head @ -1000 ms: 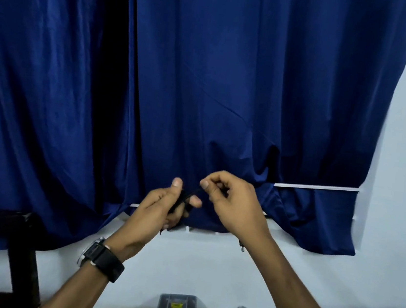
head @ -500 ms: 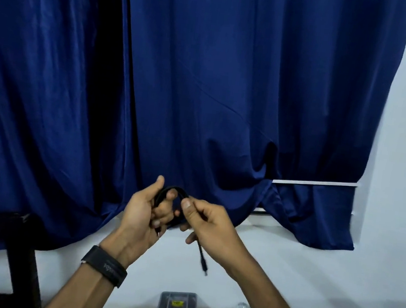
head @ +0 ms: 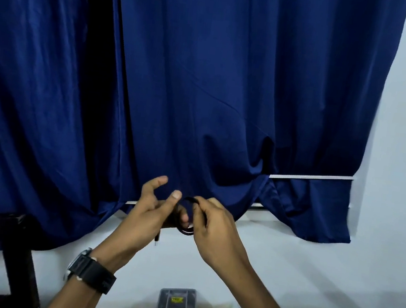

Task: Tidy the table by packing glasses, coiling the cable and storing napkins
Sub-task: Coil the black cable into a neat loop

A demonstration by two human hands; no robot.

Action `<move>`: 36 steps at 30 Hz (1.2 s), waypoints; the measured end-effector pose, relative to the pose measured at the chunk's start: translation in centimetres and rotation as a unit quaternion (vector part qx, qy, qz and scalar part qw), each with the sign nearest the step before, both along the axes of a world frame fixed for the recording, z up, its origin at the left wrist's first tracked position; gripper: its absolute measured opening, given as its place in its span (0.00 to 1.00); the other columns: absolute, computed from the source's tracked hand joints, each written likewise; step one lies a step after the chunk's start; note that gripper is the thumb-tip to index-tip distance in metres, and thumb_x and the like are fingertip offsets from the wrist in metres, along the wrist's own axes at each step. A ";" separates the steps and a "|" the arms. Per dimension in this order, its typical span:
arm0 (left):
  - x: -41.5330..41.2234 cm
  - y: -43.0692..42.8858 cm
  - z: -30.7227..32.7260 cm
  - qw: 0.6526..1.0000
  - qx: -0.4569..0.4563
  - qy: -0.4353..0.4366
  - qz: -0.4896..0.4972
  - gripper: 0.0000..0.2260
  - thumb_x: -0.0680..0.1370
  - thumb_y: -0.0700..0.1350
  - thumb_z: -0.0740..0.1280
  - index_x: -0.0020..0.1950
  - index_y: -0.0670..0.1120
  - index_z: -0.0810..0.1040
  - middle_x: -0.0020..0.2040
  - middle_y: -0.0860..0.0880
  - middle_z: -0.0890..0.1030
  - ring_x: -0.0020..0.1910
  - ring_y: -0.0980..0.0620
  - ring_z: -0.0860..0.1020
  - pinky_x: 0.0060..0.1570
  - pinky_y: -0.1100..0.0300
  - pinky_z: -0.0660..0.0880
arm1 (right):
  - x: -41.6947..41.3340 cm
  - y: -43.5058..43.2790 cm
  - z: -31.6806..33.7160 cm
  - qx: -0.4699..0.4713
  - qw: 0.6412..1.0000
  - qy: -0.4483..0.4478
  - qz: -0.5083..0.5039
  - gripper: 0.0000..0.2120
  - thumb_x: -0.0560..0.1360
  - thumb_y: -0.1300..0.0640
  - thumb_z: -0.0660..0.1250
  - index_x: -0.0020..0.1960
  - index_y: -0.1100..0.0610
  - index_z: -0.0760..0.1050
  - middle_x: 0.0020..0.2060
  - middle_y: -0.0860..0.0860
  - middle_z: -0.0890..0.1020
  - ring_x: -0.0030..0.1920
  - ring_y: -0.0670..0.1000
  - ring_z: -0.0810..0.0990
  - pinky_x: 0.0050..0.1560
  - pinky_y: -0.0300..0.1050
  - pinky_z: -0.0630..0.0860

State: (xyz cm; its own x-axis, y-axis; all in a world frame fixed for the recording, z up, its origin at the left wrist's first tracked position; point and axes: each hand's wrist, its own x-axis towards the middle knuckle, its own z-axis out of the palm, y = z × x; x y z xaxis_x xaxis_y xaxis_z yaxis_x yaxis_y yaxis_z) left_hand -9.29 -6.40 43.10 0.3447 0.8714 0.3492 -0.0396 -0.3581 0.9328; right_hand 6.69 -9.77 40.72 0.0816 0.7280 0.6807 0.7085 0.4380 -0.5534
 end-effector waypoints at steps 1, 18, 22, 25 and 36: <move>-0.1 -0.1 -0.2 1.000 0.009 0.002 -0.022 0.28 0.74 0.63 0.67 0.70 0.59 0.60 0.39 0.47 0.85 0.45 0.47 0.87 0.45 0.59 0.81 | 0.0 0.0 0.0 -0.005 1.000 -0.008 -0.009 0.13 0.85 0.54 0.55 0.60 0.53 0.77 0.46 0.47 0.75 0.44 0.47 0.76 0.46 0.41 0.74; 0.7 1.1 -0.7 0.994 0.006 -0.100 0.036 0.09 0.86 0.38 0.55 0.58 0.54 0.64 0.26 0.57 0.68 0.24 0.60 0.66 0.34 0.65 0.67 | 4.6 -2.3 0.7 -0.171 0.947 0.177 0.207 0.06 0.78 0.54 0.73 0.48 0.45 0.87 0.38 0.38 0.85 0.39 0.36 0.80 0.39 0.31 0.75; 1.5 -0.1 -0.2 0.985 -0.051 -0.164 -0.024 0.09 0.86 0.36 0.54 0.54 0.50 0.65 0.26 0.54 0.65 0.22 0.60 0.63 0.26 0.69 0.63 | 4.4 -1.5 1.5 -0.081 0.952 0.255 0.145 0.07 0.76 0.61 0.75 0.49 0.51 0.88 0.40 0.41 0.86 0.39 0.38 0.82 0.43 0.31 0.76; 1.4 -1.4 0.3 0.971 -0.092 -0.200 -0.089 0.08 0.85 0.36 0.54 0.51 0.49 0.66 0.27 0.52 0.63 0.23 0.58 0.62 0.25 0.69 0.59 | 4.0 -0.7 1.9 -0.057 0.945 0.305 0.104 0.07 0.77 0.63 0.73 0.52 0.54 0.86 0.43 0.44 0.87 0.41 0.43 0.84 0.47 0.38 0.82; 1.7 -1.2 0.2 0.980 -0.062 -0.185 -0.034 0.07 0.86 0.38 0.54 0.53 0.50 0.64 0.26 0.54 0.64 0.22 0.59 0.62 0.24 0.70 0.62 | 2.3 -1.5 0.6 -0.243 0.856 0.384 0.245 0.19 0.80 0.68 0.66 0.67 0.55 0.67 0.39 0.51 0.86 0.41 0.51 0.87 0.49 0.49 0.85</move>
